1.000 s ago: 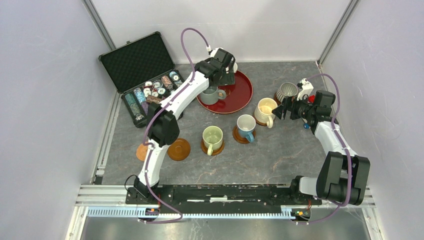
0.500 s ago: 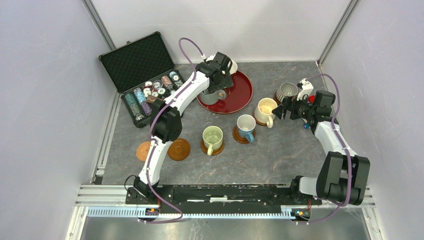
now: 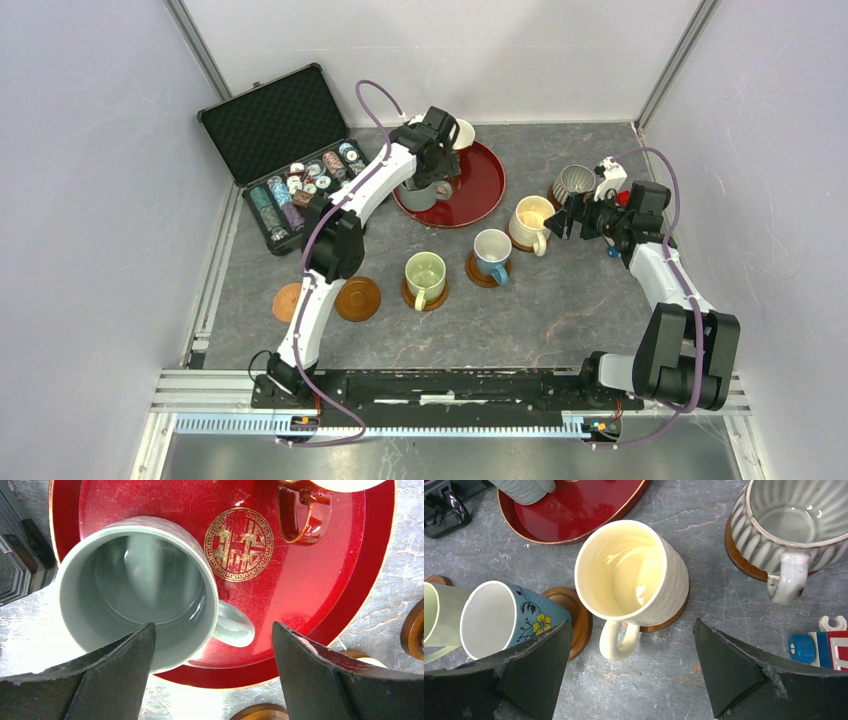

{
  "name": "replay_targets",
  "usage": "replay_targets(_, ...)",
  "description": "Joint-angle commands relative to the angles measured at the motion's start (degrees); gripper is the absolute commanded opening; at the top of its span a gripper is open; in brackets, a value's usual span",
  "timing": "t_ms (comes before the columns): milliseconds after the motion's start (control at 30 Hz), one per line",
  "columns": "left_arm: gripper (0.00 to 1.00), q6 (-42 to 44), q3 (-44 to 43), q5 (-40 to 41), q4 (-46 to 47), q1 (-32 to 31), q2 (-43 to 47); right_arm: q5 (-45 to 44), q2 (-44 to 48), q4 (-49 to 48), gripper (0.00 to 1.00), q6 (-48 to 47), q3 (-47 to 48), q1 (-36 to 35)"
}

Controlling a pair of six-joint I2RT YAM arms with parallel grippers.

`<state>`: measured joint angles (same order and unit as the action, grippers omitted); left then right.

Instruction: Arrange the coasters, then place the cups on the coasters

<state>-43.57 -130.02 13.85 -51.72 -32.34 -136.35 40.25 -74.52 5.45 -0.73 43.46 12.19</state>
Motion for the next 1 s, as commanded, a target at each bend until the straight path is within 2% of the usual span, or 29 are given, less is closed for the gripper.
replay_targets(0, 0.8, 8.58, -0.56, -1.11, 2.86, 0.93, -0.01, -0.26, 0.34, -0.09, 0.98, -0.43, 0.75, 0.39)
replay_targets(133, 0.73, 20.74, -3.63, -0.5, 2.0, 0.95, -2.0, -0.15, 0.37, -0.1, 0.98, -0.38, 0.83, 0.44)
replay_targets(200, 0.65, 25.28, -5.3, -0.49, 0.22, 0.95, -3.4, -0.13, 0.24, -0.01, 0.98, -0.41, 0.83, 0.42)
replay_targets(333, 0.58, 34.0, -6.36, -1.07, -2.38, 0.92, -4.6, 0.0, 0.22, 0.07, 0.98, -0.38, 0.92, 0.43)
replay_targets(533, 0.53, 48.16, -5.33, -3.17, -2.86, 1.05, -1.14, 0.17, 0.42, 0.17, 0.98, -0.28, 0.92, 0.44)
replay_targets(700, 0.58, 63.45, -4.61, -3.08, -3.1, 1.05, 2.06, 0.29, 0.67, 0.22, 0.98, -0.28, 0.92, 0.43)
replay_targets(800, 0.74, 69.29, -4.62, 1.1, -2.72, 1.05, 2.99, 0.5, 0.73, 0.26, 0.98, -0.31, 0.92, 0.39)
replay_targets(867, 0.88, 67.6, -3.25, 2.51, -0.14, 1.45, 5.45, 0.59, 0.78, 0.26, 0.98, -0.27, 0.92, 0.46)
replay_targets(967, 0.96, 61.25, 1.12, 3.41, 5.93, 1.4, 11.72, 0.62, 0.83, 0.26, 0.98, -0.15, 0.92, 0.42)
